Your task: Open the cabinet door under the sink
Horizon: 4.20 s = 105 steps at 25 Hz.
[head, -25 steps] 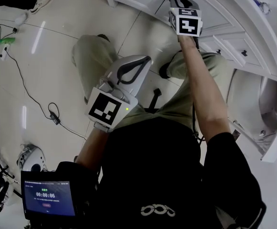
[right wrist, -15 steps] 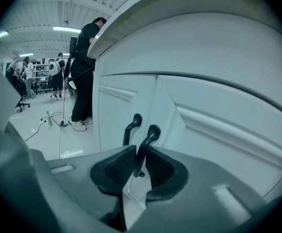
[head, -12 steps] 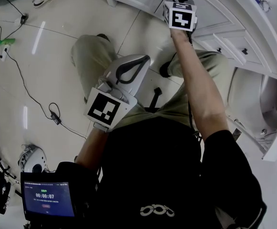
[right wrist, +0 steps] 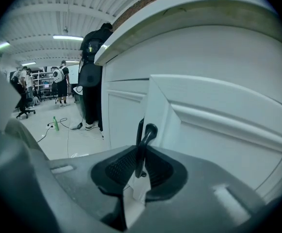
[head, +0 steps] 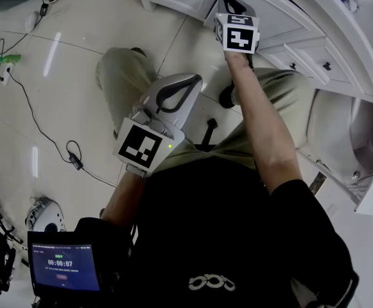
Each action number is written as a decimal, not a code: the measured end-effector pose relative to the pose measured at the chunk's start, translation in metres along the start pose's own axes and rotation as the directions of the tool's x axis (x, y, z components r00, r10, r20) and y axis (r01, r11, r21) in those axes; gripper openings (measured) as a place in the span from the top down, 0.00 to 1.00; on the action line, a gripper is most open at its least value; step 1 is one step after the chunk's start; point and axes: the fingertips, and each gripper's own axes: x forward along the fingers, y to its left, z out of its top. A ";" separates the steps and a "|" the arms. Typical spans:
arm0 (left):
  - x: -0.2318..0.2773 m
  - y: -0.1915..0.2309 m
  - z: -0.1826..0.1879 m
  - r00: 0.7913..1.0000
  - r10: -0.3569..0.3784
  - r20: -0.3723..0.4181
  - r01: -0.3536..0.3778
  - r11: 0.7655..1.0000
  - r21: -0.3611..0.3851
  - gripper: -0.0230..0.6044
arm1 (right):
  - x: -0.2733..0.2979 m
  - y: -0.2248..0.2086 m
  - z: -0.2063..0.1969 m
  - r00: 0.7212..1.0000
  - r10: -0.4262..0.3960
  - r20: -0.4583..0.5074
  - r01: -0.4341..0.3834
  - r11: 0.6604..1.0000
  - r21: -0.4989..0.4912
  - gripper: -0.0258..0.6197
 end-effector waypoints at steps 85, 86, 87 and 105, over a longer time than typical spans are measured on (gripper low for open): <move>0.114 -0.233 -0.018 0.870 -0.464 -0.166 0.487 0.860 0.154 0.94 | -0.310 -0.059 -0.178 0.989 0.145 0.012 -0.145 0.988 -0.056 0.91; 0.115 -0.235 -0.020 0.868 -0.466 -0.170 0.490 0.858 0.153 0.94 | -0.312 -0.060 -0.179 0.990 0.142 0.012 -0.141 0.988 -0.060 0.91; 0.116 -0.236 -0.021 0.866 -0.469 -0.173 0.494 0.856 0.152 0.94 | -0.314 -0.060 -0.180 0.991 0.137 0.015 -0.135 0.989 -0.060 0.91; 0.127 -0.254 -0.029 0.846 -0.495 -0.200 0.526 0.836 0.156 0.94 | -0.342 -0.081 -0.169 0.990 0.076 0.115 -0.078 0.997 0.008 0.97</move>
